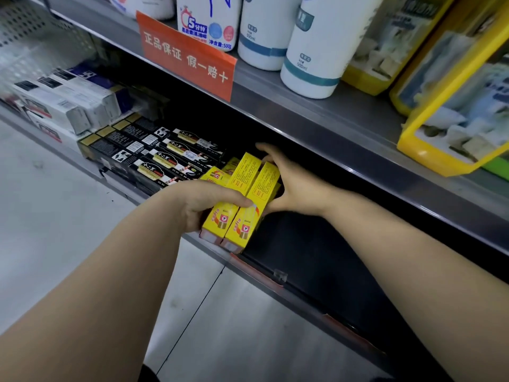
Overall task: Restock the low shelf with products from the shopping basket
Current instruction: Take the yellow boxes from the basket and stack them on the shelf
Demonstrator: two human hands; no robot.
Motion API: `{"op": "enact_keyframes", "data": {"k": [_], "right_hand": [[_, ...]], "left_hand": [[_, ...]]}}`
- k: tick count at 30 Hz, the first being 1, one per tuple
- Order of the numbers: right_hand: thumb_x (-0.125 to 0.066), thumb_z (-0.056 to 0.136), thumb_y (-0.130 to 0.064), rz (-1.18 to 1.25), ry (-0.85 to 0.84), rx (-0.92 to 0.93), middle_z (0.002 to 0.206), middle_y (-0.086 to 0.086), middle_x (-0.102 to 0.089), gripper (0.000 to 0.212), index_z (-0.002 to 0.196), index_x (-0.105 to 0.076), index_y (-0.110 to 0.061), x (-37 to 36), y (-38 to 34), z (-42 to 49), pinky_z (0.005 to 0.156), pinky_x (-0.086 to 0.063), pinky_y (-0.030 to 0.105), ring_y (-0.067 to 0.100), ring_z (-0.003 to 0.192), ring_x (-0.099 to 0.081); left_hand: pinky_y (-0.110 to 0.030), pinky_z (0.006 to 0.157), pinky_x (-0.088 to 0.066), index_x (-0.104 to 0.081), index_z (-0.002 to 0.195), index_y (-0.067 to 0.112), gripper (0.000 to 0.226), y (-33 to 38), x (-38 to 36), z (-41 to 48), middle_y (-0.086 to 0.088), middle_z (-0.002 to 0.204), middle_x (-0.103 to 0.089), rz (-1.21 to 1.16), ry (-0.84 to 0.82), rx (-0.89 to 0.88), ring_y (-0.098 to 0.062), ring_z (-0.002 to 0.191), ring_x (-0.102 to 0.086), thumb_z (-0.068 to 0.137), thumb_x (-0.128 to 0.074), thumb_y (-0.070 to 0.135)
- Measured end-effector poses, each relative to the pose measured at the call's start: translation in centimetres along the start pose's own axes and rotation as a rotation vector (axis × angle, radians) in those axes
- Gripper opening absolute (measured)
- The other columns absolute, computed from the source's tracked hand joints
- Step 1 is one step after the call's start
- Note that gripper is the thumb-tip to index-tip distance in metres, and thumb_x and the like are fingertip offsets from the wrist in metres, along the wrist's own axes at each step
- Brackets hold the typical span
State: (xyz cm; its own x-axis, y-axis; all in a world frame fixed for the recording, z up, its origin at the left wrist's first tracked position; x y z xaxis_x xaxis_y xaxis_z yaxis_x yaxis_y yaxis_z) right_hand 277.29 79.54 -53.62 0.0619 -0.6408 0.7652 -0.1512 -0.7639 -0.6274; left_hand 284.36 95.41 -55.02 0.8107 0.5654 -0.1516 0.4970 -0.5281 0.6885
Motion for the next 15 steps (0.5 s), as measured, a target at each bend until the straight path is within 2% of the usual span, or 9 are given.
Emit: {"op": "enact_keyframes", "data": {"k": [2,4,5,7,9,10,12,15], "right_hand": [[-0.088,0.058,-0.01,-0.008,0.014,0.026,0.114,0.003,-0.04,0.102,0.141,-0.028,-0.01,0.2,0.5,-0.3,0.079,-0.03,-0.002,0.009,0.101,-0.045],[-0.086,0.062,-0.014,-0.094,0.047,0.034,0.104,0.005,-0.044,0.07,0.121,-0.05,-0.005,0.5,1.5,-0.4,0.073,-0.031,0.006,0.012,0.092,-0.043],[-0.084,0.066,-0.018,-0.137,0.081,0.005,0.1,0.007,-0.046,0.056,0.112,-0.056,-0.003,0.7,2.2,-0.5,0.069,-0.031,0.011,0.014,0.09,-0.044],[-0.076,0.077,-0.024,-0.135,0.172,-0.128,0.1,0.011,-0.053,0.044,0.11,-0.057,-0.002,0.6,4.0,-0.6,0.064,-0.03,0.019,0.021,0.09,-0.05],[-0.063,0.087,-0.031,-0.092,0.25,-0.328,0.111,0.014,-0.058,0.045,0.121,-0.052,-0.003,0.2,5.5,-0.1,0.07,-0.033,0.022,0.028,0.102,-0.055],[-0.057,0.091,-0.034,-0.094,0.262,-0.417,0.12,0.015,-0.057,0.047,0.126,-0.049,-0.004,-0.1,5.9,0.3,0.077,-0.037,0.023,0.029,0.11,-0.055],[-0.049,0.095,-0.035,-0.165,0.226,-0.476,0.128,0.017,-0.054,0.045,0.129,-0.046,-0.005,-0.9,6.0,1.3,0.092,-0.043,0.034,0.033,0.115,-0.053],[-0.048,0.096,-0.029,-0.219,0.134,-0.444,0.126,0.017,-0.052,0.038,0.128,-0.047,-0.009,-2.6,5.1,2.9,0.09,-0.044,0.036,0.034,0.111,-0.053]], "left_hand": [[-0.035,0.063,-0.058,-0.059,0.114,0.007,0.06,0.0,0.1,-0.2,-0.013,0.095,-0.073,-0.022,0.0,0.006,-0.026,0.075,-0.071,0.059,-0.075,0.025],[-0.042,0.08,-0.055,-0.053,0.123,0.006,0.067,0.0,0.8,0.0,-0.016,0.108,-0.069,-0.09,0.098,-0.007,-0.03,0.087,-0.068,0.065,-0.075,0.031],[-0.046,0.087,-0.052,-0.05,0.127,0.005,0.068,-0.1,1.5,0.2,-0.018,0.115,-0.065,-0.13,0.191,-0.021,-0.033,0.095,-0.066,0.07,-0.075,0.032],[-0.05,0.092,-0.049,-0.048,0.128,0.004,0.066,-0.4,2.9,0.6,-0.02,0.119,-0.062,-0.188,0.392,-0.06,-0.036,0.102,-0.063,0.075,-0.076,0.031],[-0.052,0.093,-0.048,-0.049,0.129,0.003,0.067,-0.7,3.6,0.8,-0.021,0.123,-0.06,-0.196,0.51,-0.074,-0.038,0.107,-0.06,0.075,-0.077,0.03],[-0.053,0.093,-0.047,-0.048,0.129,0.002,0.067,-0.8,3.7,0.9,-0.021,0.125,-0.059,-0.19,0.521,-0.07,-0.039,0.109,-0.059,0.075,-0.077,0.03],[-0.052,0.092,-0.048,-0.048,0.13,0.002,0.066,-0.9,3.4,0.9,-0.021,0.126,-0.058,-0.167,0.486,-0.056,-0.038,0.11,-0.059,0.076,-0.076,0.029],[-0.059,0.097,-0.042,-0.049,0.13,0.002,0.063,-1.0,2.8,0.9,-0.02,0.134,-0.053,-0.108,0.445,-0.049,-0.041,0.124,-0.048,0.079,-0.074,0.029]]}}
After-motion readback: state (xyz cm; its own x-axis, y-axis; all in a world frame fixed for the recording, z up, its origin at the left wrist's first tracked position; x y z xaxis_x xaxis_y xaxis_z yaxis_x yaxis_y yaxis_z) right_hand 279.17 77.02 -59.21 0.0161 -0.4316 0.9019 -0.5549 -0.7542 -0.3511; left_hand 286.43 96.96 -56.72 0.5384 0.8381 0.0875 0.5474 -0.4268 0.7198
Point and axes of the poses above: each hand's wrist, its own z-axis towards the middle knuckle, its own x-axis out of the back of the hand, y = z × x, the point moved 2 cm from there along z, towards the middle knuckle
